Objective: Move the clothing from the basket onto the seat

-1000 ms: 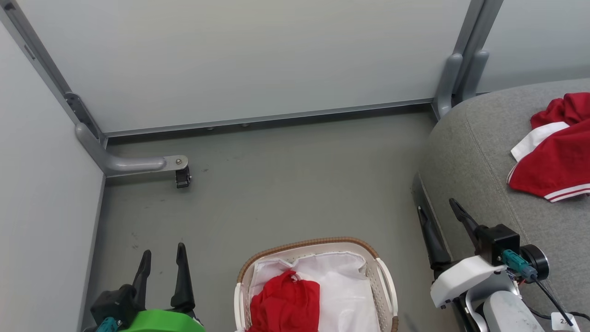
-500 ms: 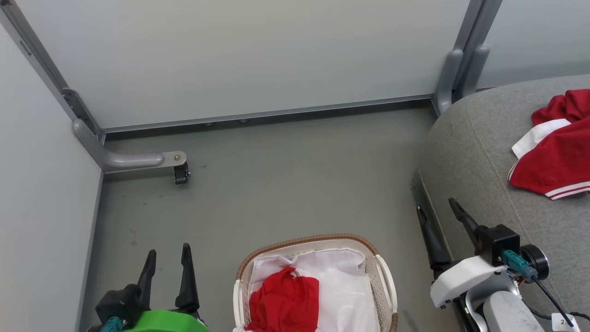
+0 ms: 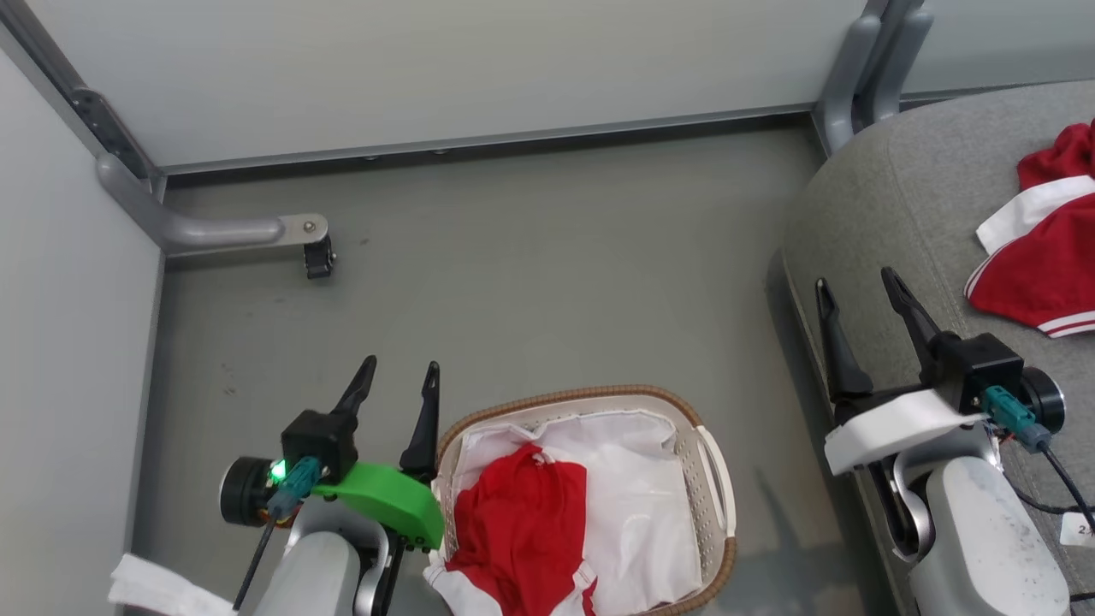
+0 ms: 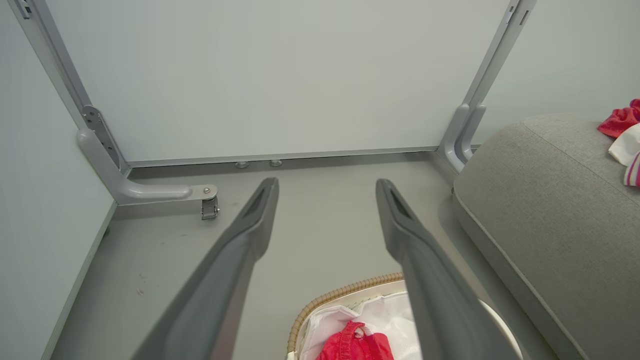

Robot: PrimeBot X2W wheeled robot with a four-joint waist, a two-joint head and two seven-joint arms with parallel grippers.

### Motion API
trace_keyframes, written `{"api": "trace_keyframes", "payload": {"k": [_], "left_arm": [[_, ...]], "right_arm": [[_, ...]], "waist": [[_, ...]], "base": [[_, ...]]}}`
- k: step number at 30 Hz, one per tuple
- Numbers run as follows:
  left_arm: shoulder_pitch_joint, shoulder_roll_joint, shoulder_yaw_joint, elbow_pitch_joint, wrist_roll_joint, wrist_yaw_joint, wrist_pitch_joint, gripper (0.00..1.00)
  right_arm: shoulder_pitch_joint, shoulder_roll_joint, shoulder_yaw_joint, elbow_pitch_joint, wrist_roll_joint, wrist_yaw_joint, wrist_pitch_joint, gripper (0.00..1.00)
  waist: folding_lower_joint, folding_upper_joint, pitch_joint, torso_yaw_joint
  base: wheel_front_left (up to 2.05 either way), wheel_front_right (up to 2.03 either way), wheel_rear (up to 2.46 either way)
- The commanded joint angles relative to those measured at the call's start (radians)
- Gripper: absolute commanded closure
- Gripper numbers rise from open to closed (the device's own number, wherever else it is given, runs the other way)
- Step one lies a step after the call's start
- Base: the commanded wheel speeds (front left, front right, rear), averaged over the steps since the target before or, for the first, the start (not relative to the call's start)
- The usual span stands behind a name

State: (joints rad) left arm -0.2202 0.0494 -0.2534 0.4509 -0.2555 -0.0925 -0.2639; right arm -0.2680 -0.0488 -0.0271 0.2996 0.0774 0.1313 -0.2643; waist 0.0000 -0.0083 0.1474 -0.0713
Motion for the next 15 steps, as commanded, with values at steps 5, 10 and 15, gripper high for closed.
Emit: {"api": "trace_keyframes", "payload": {"k": [5,10,15], "left_arm": [[-0.164,0.003,-0.093,0.191,0.011,-0.024,0.008,0.0],[-0.286,0.003,-0.191,0.362,0.002,-0.035,0.047,0.0],[-0.376,0.004,-0.307,0.493,-0.022,-0.038,0.107,0.0]], "right_arm": [[-0.075,-0.003,-0.003,-0.028,-0.006,-0.001,0.0,0.0],[-0.131,-0.003,-0.013,-0.049,0.006,-0.001,0.0,0.0],[-0.187,-0.003,-0.015,-0.066,0.019,-0.001,0.0,0.0]], "waist": [[0.0,0.0083,0.161,-0.028],[0.0,0.0083,0.275,-0.053],[0.0,0.0083,0.391,-0.074]], "base": [[0.0,0.0,0.0],[0.0,0.0,0.0],[0.0,0.0,0.0]]}}
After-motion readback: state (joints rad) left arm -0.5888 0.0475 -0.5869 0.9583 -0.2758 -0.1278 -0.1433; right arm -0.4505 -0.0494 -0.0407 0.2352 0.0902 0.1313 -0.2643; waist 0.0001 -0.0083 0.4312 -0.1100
